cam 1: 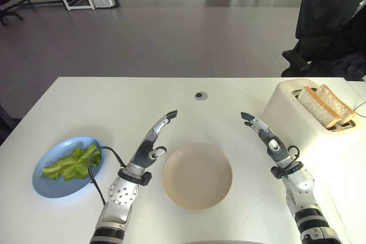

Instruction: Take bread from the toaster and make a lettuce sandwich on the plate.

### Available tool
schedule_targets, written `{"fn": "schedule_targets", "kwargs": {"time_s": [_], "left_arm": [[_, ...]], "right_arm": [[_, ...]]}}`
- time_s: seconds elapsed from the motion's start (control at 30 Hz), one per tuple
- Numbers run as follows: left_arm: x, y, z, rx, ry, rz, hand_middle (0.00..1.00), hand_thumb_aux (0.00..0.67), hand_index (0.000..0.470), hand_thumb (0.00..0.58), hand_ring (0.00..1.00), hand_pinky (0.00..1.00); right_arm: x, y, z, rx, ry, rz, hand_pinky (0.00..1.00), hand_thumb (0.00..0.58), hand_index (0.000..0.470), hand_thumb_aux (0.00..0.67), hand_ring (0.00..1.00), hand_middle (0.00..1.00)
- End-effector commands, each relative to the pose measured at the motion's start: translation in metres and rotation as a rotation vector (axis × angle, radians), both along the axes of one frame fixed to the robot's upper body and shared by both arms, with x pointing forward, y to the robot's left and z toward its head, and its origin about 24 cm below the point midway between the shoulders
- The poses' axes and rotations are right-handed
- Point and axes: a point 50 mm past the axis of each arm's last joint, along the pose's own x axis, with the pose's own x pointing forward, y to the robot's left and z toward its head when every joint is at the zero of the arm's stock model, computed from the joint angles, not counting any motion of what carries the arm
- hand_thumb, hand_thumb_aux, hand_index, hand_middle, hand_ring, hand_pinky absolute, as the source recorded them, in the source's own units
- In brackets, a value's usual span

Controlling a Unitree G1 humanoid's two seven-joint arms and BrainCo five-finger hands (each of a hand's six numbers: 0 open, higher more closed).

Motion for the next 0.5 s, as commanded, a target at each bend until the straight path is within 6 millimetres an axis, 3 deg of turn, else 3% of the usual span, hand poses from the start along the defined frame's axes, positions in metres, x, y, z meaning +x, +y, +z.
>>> {"fn": "schedule_targets", "kwargs": {"time_s": [0.03,0.5], "left_arm": [[0.0017,0.0018,-0.0025,0.002,0.019,0.007,0.00,0.000,0.000,0.000,0.00,0.00],[0.0028,0.0009,-0.0039,-0.008,0.032,0.008,0.00,0.000,0.000,0.000,0.00,0.00]], "right_arm": [[0.0027,0.0006,0.0004,-0.001,0.004,-0.001,0.00,0.000,0.000,0.000,0.00,0.00],[0.0038,0.0032,-0.0004,0.002,0.012,0.012,0.00,0.000,0.000,0.000,0.00,0.00]]}}
